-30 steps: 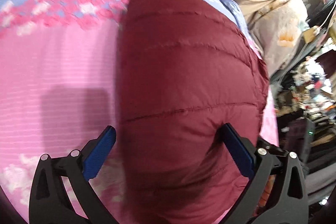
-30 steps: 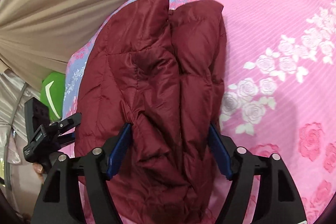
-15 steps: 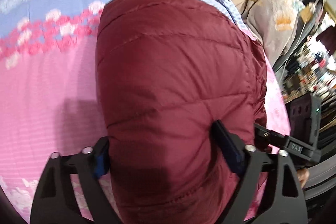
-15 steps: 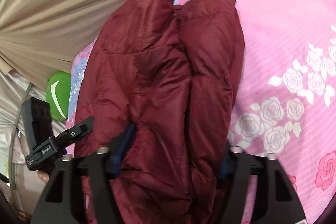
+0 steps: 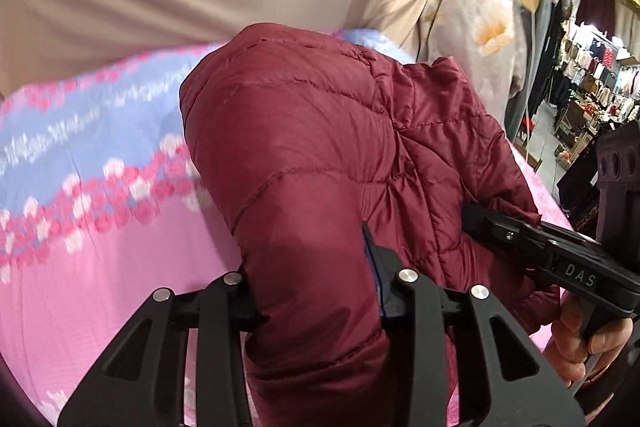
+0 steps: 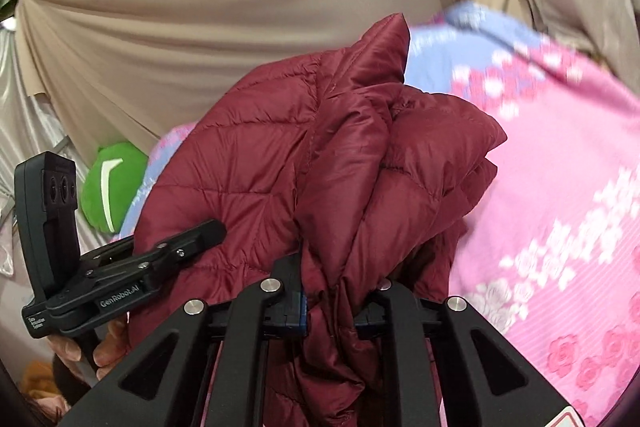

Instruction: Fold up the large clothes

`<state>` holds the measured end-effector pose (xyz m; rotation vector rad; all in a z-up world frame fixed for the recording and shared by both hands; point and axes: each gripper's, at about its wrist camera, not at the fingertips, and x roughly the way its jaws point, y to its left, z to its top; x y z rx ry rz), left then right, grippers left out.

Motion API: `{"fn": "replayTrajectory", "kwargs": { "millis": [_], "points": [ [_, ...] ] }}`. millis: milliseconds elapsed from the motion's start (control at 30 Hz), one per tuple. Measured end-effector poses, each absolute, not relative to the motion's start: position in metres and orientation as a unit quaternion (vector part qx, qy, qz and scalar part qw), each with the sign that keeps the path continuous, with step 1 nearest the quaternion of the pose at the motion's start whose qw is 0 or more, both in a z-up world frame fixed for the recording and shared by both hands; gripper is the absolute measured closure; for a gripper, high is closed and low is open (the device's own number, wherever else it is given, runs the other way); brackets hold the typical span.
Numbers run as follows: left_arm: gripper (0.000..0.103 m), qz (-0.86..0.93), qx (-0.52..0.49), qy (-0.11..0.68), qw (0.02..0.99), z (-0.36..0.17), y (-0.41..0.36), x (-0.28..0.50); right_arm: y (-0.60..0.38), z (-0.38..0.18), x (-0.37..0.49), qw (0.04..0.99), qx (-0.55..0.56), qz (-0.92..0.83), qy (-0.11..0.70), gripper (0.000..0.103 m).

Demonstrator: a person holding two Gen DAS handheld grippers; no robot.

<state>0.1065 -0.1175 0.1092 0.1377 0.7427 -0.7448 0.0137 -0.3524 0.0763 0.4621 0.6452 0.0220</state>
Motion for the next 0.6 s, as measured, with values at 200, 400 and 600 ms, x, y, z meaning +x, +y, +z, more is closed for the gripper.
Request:
{"fn": "replayTrajectory", "kwargs": {
  "millis": [200,400,600],
  "points": [
    [0.069,-0.360,0.065,0.292,0.884,0.153,-0.108,0.095,-0.334,0.123,-0.003,0.949,0.190,0.011,0.250,0.089],
    [0.069,-0.354,0.057,0.214,0.909,0.203,-0.071,0.081,-0.302,0.171,-0.015,0.973,0.146,0.034,0.176,0.089],
    [0.069,-0.329,0.048,0.123,0.935,0.251,-0.018,0.067,-0.258,0.220,-0.005,0.986,0.101,0.075,0.106,0.089]
  ]
}}
